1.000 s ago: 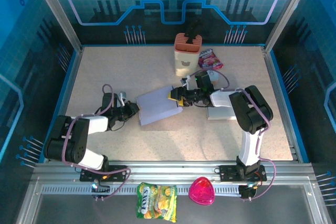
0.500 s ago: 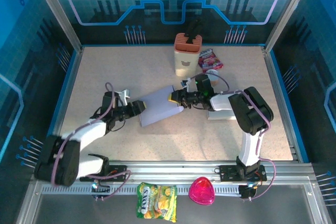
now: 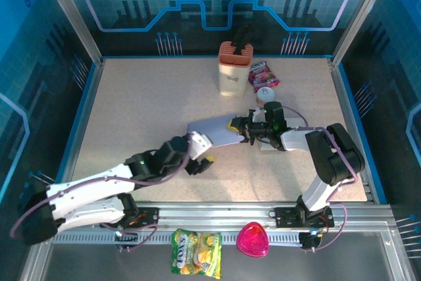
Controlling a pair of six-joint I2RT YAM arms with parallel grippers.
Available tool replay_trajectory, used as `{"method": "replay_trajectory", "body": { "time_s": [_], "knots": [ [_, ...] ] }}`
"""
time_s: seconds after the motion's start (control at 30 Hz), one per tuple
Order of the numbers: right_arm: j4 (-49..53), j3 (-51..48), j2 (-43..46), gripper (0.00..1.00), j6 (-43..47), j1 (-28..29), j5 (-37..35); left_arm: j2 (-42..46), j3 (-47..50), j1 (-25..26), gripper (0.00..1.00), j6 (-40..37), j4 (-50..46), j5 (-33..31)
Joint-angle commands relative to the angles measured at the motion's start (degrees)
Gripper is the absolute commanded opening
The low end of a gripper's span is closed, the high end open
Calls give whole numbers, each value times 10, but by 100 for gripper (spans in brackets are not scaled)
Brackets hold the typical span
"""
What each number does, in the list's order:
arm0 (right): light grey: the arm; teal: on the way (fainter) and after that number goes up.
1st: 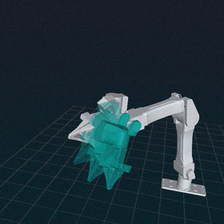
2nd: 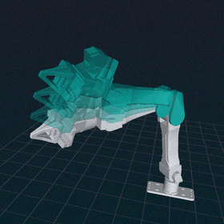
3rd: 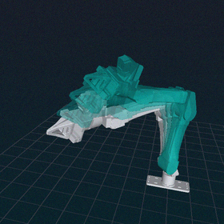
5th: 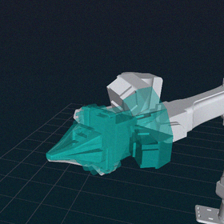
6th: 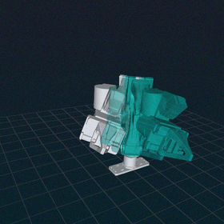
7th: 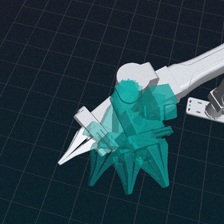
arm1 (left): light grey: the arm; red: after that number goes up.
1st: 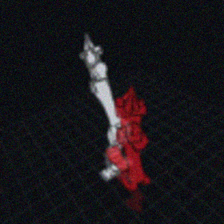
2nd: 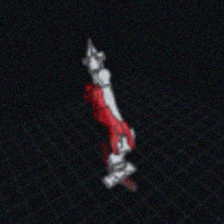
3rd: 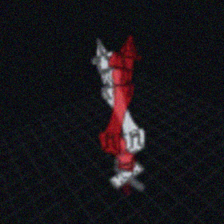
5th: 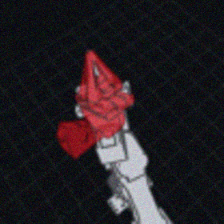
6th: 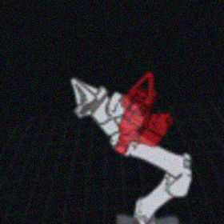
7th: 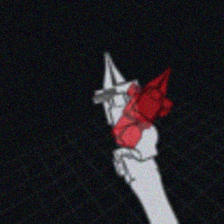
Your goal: Fold the paper box
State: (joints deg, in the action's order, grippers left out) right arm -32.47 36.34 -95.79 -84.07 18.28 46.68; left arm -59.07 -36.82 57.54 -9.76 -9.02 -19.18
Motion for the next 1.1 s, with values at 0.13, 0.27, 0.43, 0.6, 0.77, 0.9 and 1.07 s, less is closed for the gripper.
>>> {"method": "replay_trajectory", "body": {
  "time_s": [0.13,0.27,0.43,0.6,0.77,0.9,1.07],
  "knots": [
    [54,-19,72,34,-35,-31,36,-100,-40,63,87,-150,1,-227],
    [87,-24,97,33,-30,-38,45,-114,-26,63,91,-183,46,-257],
    [115,-24,120,32,-34,-42,56,-130,-24,61,91,-216,77,-266],
    [133,-26,129,30,-45,-43,67,-157,-14,56,90,-256,121,-286],
    [120,-42,139,29,-78,-44,77,-161,-8,50,80,-286,170,-302],
    [161,-48,159,29,-76,-45,72,-165,-15,50,61,-286,159,-289],
    [140,-66,168,30,-108,-45,69,-179,-24,50,51,-273,132,-275]
  ]
}}
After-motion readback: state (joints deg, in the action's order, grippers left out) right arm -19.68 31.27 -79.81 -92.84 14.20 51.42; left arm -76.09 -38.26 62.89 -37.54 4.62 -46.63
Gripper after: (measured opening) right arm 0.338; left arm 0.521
